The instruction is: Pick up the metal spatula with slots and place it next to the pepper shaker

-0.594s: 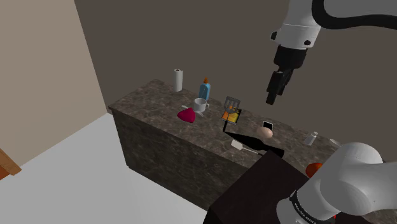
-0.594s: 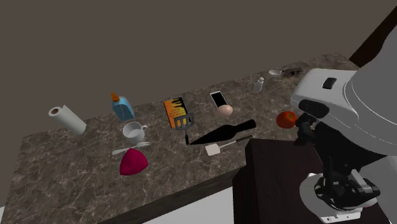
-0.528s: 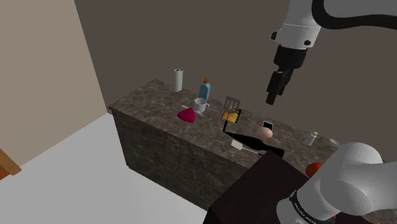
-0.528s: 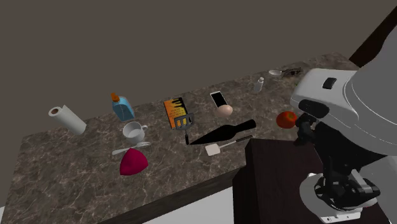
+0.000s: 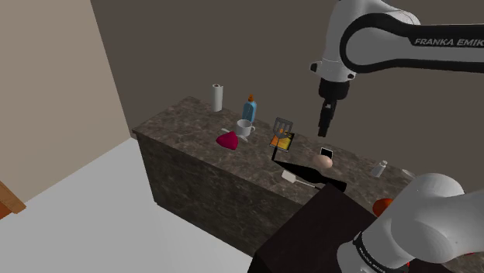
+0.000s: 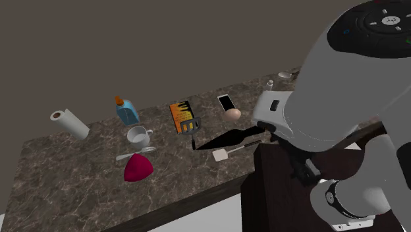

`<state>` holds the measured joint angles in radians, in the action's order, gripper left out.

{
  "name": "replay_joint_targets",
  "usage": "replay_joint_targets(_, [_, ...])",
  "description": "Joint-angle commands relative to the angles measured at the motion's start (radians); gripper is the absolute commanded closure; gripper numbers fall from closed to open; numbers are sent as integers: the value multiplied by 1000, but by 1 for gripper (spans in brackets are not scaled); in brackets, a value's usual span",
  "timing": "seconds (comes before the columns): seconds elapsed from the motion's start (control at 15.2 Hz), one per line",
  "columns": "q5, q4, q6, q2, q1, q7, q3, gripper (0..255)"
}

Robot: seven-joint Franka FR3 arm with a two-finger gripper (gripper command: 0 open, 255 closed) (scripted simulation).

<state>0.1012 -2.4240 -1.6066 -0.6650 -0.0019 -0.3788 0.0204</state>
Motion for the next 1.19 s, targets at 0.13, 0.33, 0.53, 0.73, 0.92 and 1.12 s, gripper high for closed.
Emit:
replay_joint_targets(0.13, [90,-34,-105,86,4,-132,38,0])
replay_joint_targets(0.33, [156,-47,-194,168,3,-217,64,0])
replay_joint_targets(0.53, [222,-48,-285,260,0,-295,86,0])
replay_joint_targets(0.73, [287,-37,-377,360,-5,-363,106,0])
replay_joint_targets(0.92, [354,-15,-467,467,-12,-423,121,0])
replay_joint_targets(1.12, [422,18,-552,579,-20,-473,132,0])
